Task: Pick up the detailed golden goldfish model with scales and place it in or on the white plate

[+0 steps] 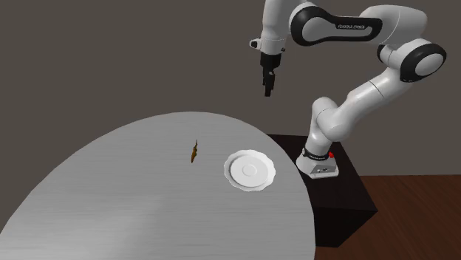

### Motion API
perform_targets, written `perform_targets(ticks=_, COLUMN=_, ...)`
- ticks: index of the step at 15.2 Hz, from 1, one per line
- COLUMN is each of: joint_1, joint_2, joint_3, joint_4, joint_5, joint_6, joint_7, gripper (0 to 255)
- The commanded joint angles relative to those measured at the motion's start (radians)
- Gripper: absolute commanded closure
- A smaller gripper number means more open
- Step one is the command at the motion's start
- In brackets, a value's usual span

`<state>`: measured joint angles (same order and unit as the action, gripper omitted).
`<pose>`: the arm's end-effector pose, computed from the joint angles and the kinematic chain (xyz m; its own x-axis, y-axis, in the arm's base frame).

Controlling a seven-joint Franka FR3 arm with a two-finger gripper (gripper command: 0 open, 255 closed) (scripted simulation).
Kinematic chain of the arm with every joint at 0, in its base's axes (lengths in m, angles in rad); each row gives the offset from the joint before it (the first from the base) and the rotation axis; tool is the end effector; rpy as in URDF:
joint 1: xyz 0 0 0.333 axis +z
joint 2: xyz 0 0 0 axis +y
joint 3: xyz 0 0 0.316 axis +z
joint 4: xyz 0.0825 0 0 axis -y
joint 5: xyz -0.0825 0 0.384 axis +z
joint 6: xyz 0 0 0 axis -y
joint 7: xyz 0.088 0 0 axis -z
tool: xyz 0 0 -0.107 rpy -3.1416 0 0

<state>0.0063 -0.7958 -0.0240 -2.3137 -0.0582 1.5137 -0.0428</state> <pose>0.2985 -0.0144 0.6084 0.9996 0.0290 -0.0061 0.0292 -0.9987 0.0407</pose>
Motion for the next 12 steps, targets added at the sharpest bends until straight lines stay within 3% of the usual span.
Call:
perform_targets(ticks=1, joint_1=0.000, joint_2=0.000, joint_3=0.000, joint_4=0.000, joint_5=0.000, joint_6=0.000, joint_7=0.000, gripper=0)
perform_targets(ticks=12, joint_1=-0.083, joint_2=0.280, joint_3=0.277, joint_4=0.081, joint_5=0.181, joint_6=0.124, joint_7=0.645, gripper=0)
